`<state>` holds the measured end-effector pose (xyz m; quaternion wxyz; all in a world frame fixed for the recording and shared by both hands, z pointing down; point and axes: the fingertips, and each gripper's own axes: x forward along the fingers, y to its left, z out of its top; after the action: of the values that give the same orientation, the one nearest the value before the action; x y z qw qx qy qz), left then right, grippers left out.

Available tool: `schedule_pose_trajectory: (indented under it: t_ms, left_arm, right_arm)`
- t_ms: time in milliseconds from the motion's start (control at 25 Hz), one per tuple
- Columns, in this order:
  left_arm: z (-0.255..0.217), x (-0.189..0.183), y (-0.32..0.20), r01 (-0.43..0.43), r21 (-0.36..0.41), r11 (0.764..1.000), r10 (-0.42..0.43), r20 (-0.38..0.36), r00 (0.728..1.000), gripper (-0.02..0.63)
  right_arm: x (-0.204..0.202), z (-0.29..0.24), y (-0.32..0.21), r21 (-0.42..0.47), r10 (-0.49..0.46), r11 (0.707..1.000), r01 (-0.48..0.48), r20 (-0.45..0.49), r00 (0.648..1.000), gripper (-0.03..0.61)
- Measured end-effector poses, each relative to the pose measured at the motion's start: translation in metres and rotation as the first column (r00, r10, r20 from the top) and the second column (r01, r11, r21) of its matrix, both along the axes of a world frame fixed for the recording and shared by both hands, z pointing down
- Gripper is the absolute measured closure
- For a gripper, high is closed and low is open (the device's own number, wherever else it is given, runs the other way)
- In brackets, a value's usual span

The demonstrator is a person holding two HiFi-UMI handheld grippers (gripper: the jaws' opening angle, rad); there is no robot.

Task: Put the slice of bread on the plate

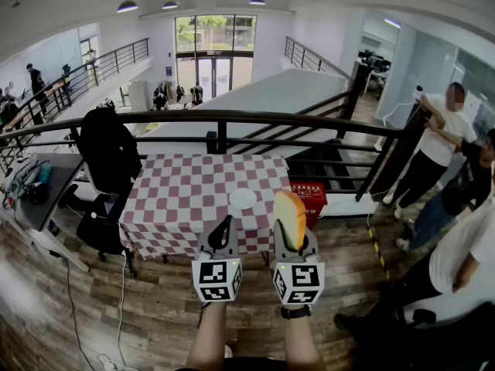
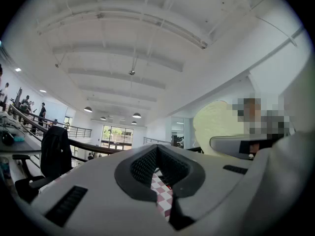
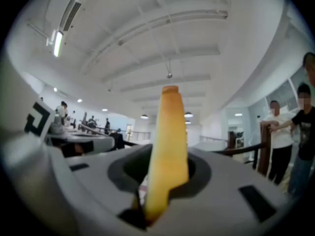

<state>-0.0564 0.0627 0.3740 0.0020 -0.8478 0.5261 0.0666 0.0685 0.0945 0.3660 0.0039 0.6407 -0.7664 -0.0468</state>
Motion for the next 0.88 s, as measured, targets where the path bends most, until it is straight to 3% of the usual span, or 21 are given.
schedule_pose_trajectory:
  t_ms: [360, 560, 880]
  left_arm:
    - [0.020, -0.036, -0.025, -0.030, -0.023, 0.999, 0.031, 0.026, 0.999, 0.598]
    - [0.051, -0.045, -0.041, -0.052, -0.073, 0.996, 0.053, 0.004, 0.999, 0.598]
    - [0.072, -0.041, -0.090, -0.081, -0.092, 0.993, 0.083, 0.020, 0.996, 0.598]
  right_arm:
    - [-0.040, 0.025, -0.028, -0.038, 0.042, 0.998, -0.040, 0.045, 0.998, 0.476]
    - [-0.065, 0.050, -0.041, -0.085, 0.039, 0.996, -0.038, 0.010, 0.999, 0.476]
    - [-0.063, 0.071, -0.095, -0.117, 0.078, 0.991, -0.068, 0.081, 0.994, 0.476]
